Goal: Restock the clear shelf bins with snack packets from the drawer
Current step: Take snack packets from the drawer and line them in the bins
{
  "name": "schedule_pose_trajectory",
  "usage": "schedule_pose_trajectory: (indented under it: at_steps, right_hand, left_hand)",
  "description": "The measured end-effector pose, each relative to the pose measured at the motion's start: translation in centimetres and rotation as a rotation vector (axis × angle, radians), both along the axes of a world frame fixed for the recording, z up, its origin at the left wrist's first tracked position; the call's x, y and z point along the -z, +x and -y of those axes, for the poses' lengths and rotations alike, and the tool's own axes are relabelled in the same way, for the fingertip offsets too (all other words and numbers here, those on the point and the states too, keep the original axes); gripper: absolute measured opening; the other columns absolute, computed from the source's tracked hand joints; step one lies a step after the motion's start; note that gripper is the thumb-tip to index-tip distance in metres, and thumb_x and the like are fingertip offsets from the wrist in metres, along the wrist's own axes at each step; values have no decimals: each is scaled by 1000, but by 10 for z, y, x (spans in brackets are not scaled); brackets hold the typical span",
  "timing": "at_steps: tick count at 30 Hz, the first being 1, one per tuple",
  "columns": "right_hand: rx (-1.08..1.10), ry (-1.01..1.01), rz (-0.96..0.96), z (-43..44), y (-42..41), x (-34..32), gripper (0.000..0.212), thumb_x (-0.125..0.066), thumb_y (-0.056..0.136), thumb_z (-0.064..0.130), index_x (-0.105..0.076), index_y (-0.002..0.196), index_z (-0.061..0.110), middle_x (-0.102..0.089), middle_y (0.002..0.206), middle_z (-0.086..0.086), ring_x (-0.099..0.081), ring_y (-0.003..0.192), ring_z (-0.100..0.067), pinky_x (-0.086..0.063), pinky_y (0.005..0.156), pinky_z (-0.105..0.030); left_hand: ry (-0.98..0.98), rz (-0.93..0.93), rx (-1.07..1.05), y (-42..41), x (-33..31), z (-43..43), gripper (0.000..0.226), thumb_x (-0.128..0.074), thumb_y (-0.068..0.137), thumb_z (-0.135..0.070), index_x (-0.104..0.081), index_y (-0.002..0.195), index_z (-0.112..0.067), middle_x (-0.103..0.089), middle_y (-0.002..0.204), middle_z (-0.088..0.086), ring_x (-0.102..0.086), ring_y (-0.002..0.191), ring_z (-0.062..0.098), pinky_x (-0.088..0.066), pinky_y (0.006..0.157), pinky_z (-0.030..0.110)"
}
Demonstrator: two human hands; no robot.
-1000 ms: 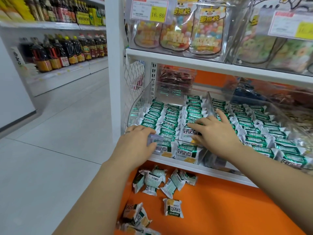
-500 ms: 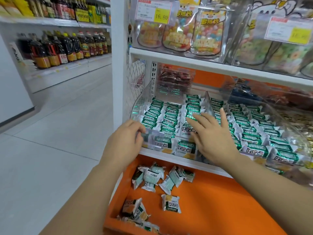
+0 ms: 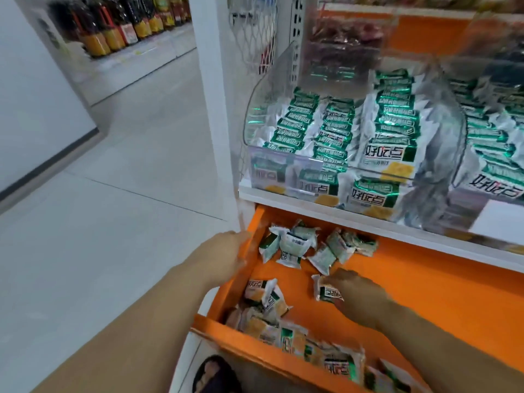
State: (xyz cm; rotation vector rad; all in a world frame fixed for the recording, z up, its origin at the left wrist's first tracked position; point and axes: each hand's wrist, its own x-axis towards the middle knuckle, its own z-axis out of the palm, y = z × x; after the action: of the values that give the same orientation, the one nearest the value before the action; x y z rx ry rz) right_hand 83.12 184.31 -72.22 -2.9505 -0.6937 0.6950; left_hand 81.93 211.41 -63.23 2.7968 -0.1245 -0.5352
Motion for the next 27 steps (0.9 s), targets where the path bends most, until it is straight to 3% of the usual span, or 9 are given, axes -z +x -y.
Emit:
schedule_pose_trajectory:
  at_steps: [4, 9, 14, 18, 22, 27]
  right_hand:
    - [-127, -232, -204, 6, 12, 49, 65, -52, 96, 30, -17, 151, 32, 0, 160, -10, -20, 143, -31, -35, 108, -38]
    - [-174, -301, -255, 2, 23, 71, 79, -57, 93, 21, -7, 152, 31, 16, 159, -6, 4, 147, -30, -35, 108, -41]
    - [-90, -237, -251, -11, 19, 77, 66, -47, 97, 11, -15, 152, 28, -7, 157, -17, -33, 134, -35, -39, 102, -40]
    - [-113, -247, -211, -17, 15, 83, 68, -46, 98, 5, -8, 153, 18, 1, 160, -13, -55, 115, -33, -40, 72, -34]
    - [-178, -242, -108, -19, 18, 88, 60, -48, 96, 10, -20, 149, 17, -27, 153, -9, -58, 108, -31, -43, 72, -32]
    - [-240, -320, -78, -20, 15, 71, 42, -54, 94, 14, -44, 135, 16, -40, 137, -11, -52, 112, -29, -42, 76, -34]
  left_hand:
    - [24, 3, -11, 8, 0, 7, 51, -50, 93, -18, -38, 143, -23, -55, 130, 14, -52, 117, 29, -43, 96, 36]
    - [124, -5, -2, 14, 5, 10, 56, -44, 96, -21, -25, 148, -25, -51, 132, 15, -50, 119, 31, -43, 97, 38]
    - [171, -2, 27, 14, 6, 10, 61, -45, 96, -19, -18, 151, -26, -52, 128, 14, -50, 118, 29, -42, 97, 37]
    - [211, -29, 15, 13, 7, 11, 65, -45, 97, -20, -11, 152, -25, -49, 130, 13, -48, 120, 28, -40, 94, 36]
    - [212, -57, 1, 12, 3, 15, 77, -61, 88, -17, -16, 150, -26, -52, 125, 11, -52, 114, 28, -45, 92, 37]
    - [226, -101, 5, 13, -2, 16, 75, -57, 90, -20, -13, 150, -26, -49, 128, 11, -52, 116, 29, -46, 94, 38]
